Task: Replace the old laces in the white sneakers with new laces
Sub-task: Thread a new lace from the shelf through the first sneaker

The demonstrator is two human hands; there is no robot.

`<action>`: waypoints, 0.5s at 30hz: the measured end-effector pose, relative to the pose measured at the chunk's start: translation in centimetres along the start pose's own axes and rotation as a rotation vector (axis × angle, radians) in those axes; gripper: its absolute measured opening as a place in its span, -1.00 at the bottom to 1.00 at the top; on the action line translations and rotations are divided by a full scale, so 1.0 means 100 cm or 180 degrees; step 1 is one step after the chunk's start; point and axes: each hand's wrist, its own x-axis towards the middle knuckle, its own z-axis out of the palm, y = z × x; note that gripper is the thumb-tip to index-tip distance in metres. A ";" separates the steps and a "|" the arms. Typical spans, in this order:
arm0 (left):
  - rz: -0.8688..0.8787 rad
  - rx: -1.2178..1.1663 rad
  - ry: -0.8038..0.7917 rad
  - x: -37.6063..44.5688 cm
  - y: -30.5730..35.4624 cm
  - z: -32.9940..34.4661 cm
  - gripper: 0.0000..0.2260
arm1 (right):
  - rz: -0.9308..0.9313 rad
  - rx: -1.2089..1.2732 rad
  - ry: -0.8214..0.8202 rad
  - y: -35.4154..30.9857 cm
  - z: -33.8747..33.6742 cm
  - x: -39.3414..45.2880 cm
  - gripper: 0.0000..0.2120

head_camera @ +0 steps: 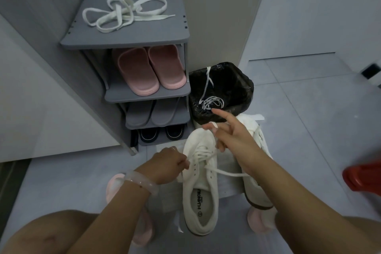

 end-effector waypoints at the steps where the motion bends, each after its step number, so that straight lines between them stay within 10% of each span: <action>1: -0.0006 0.0005 0.0097 0.000 0.000 0.000 -0.73 | -0.0066 -0.0126 0.0029 0.000 0.002 0.000 -0.61; 10: -0.0181 -0.0157 -0.0443 -0.001 0.000 0.006 -0.66 | 0.0062 0.2245 0.0447 -0.002 -0.009 0.006 -0.65; 15: -0.0009 -0.0354 -0.0312 0.000 -0.003 0.003 -0.75 | 0.0074 0.1496 0.0758 0.004 -0.013 0.007 -0.44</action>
